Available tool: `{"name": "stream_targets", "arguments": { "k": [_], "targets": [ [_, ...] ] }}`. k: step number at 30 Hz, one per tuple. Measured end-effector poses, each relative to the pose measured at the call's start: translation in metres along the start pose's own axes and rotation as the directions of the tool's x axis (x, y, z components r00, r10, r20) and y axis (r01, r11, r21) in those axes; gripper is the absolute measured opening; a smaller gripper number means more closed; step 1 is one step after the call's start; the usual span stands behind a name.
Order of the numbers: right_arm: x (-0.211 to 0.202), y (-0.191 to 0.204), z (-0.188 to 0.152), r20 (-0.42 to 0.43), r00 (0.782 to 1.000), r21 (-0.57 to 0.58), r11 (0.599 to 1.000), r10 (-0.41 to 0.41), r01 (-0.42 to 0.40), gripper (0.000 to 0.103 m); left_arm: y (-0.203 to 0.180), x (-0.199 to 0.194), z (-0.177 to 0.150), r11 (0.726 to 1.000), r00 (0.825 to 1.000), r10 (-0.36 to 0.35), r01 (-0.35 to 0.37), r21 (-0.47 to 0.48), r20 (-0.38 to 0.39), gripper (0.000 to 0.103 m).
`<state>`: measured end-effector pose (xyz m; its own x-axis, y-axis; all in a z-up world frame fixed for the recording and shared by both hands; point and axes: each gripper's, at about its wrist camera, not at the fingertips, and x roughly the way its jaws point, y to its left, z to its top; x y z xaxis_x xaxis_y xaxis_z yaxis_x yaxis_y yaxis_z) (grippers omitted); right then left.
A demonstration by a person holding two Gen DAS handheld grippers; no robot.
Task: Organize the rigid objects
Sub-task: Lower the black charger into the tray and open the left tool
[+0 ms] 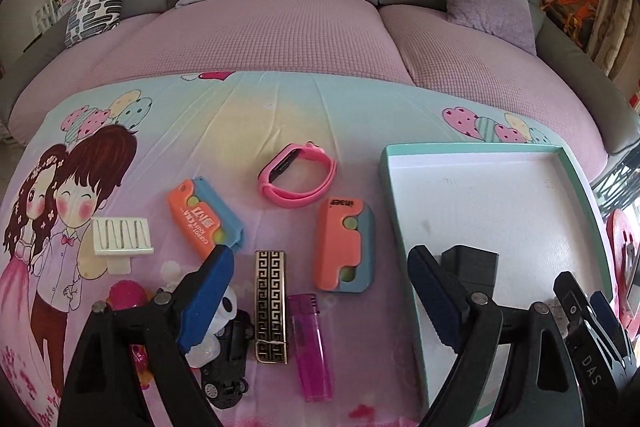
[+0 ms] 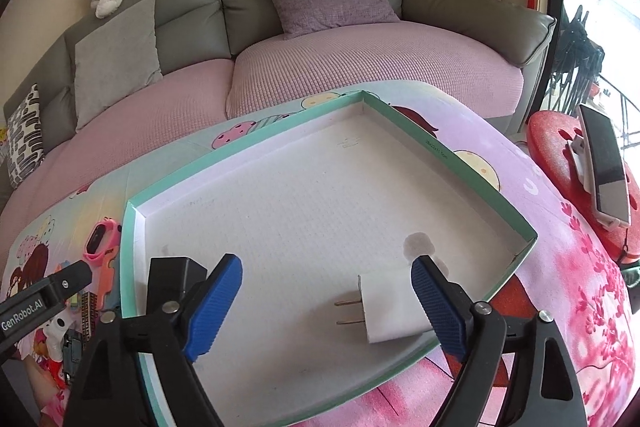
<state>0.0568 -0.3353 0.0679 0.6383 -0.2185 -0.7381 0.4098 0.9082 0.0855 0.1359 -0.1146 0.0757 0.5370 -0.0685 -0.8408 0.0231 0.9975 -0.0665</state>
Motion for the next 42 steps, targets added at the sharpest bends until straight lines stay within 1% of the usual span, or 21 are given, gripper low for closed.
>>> {"name": "stream_targets", "arguments": {
  "k": [1, 6, 11, 16, 19, 21, 26, 30, 32, 34, 38, 42],
  "targets": [
    [0.000, 0.001, 0.000, 0.005, 1.000, -0.005, 1.000, -0.002, 0.002, 0.103, 0.005, 0.001, 0.000, 1.000, 1.000, 0.007, -0.007, -0.013, -0.002, 0.089],
    [0.001, 0.005, -0.002, 0.000, 1.000, -0.023, 1.000, -0.019, 0.019, 0.103, 0.022, 0.006, -0.001, 0.998, 1.000, 0.024, -0.024, -0.053, -0.018, 0.089],
    [0.003, 0.010, -0.003, -0.001, 1.000, -0.039, 0.999, -0.025, 0.025, 0.103, 0.031, 0.009, -0.001, 0.998, 0.999, 0.026, -0.028, -0.063, -0.028, 0.089],
    [-0.005, 0.021, -0.001, 0.043, 0.999, -0.054, 0.998, -0.009, 0.012, 0.103, 0.045, -0.001, 0.000, 0.997, 0.999, 0.038, -0.039, -0.070, -0.010, 0.089],
    [-0.013, 0.033, -0.001, 0.089, 0.996, -0.080, 0.997, 0.017, -0.010, 0.103, 0.063, -0.012, 0.001, 0.992, 0.997, 0.078, -0.076, -0.098, 0.015, 0.089],
    [-0.017, 0.042, -0.001, 0.107, 0.993, -0.100, 0.994, 0.044, -0.034, 0.103, 0.078, -0.019, 0.002, 0.986, 0.993, 0.111, -0.106, -0.128, 0.030, 0.089],
    [-0.019, 0.056, -0.003, 0.091, 0.984, -0.097, 0.985, 0.151, -0.142, 0.103, 0.110, -0.036, -0.001, 0.970, 0.985, 0.165, -0.152, -0.190, 0.056, 0.089],
    [-0.021, 0.071, -0.006, 0.082, 0.979, -0.135, 0.976, 0.185, -0.173, 0.103, 0.127, -0.048, -0.005, 0.955, 0.971, 0.229, -0.212, -0.208, 0.064, 0.089],
    [-0.020, 0.077, -0.007, 0.057, 0.976, -0.144, 0.969, 0.212, -0.202, 0.103, 0.135, -0.053, -0.007, 0.947, 0.965, 0.251, -0.231, -0.222, 0.070, 0.089],
    [-0.020, 0.083, -0.009, 0.034, 0.968, -0.153, 0.958, 0.249, -0.241, 0.103, 0.140, -0.058, -0.010, 0.946, 0.965, 0.252, -0.230, -0.229, 0.075, 0.089],
    [-0.022, 0.098, -0.015, -0.018, 0.942, -0.175, 0.926, 0.336, -0.334, 0.103, 0.146, -0.061, -0.015, 0.947, 0.969, 0.237, -0.216, -0.236, 0.067, 0.089],
    [-0.024, 0.118, -0.023, -0.052, 0.923, -0.211, 0.899, 0.382, -0.384, 0.103, 0.150, -0.057, -0.022, 0.950, 0.974, 0.225, -0.210, -0.233, 0.040, 0.089]
  ]
}}
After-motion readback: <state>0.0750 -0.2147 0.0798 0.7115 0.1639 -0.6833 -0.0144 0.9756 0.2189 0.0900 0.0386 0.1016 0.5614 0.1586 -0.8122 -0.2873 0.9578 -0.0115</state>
